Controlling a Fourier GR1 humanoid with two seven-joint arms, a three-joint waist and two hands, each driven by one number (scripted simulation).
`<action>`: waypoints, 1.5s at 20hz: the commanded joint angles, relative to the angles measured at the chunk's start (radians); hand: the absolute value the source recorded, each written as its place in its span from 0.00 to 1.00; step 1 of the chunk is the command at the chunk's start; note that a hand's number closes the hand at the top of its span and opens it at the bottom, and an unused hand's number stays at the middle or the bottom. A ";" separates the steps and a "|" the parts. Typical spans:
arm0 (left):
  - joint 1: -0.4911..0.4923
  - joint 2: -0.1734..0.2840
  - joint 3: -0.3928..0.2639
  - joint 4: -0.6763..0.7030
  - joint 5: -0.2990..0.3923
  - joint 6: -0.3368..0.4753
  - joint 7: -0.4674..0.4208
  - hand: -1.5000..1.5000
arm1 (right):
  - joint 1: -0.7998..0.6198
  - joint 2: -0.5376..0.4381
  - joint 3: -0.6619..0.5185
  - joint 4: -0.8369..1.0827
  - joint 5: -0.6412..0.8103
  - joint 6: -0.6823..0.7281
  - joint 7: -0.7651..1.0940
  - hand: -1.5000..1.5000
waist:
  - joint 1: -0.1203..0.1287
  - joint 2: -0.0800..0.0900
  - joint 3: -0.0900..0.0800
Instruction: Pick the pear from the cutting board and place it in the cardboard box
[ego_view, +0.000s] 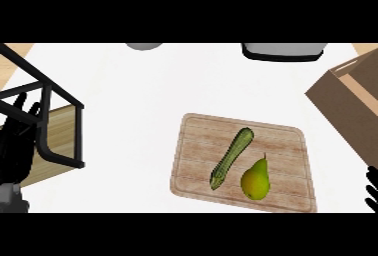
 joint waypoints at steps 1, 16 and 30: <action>-0.095 -0.058 -0.119 -0.020 0.005 -0.052 0.014 0.50 | -0.111 0.036 0.038 0.045 0.006 -0.035 0.097 0.00 | -0.019 0.010 0.005; 0.015 -0.123 -0.137 -0.067 -0.048 -0.040 -0.038 0.50 | -0.282 0.155 0.197 0.197 0.160 -0.083 0.166 0.00 | -0.038 0.006 0.004; 0.021 -0.103 -0.102 -0.120 -0.033 -0.072 0.019 0.50 | -0.364 0.278 0.312 0.398 0.257 -0.092 0.144 0.00 | -0.046 0.005 0.004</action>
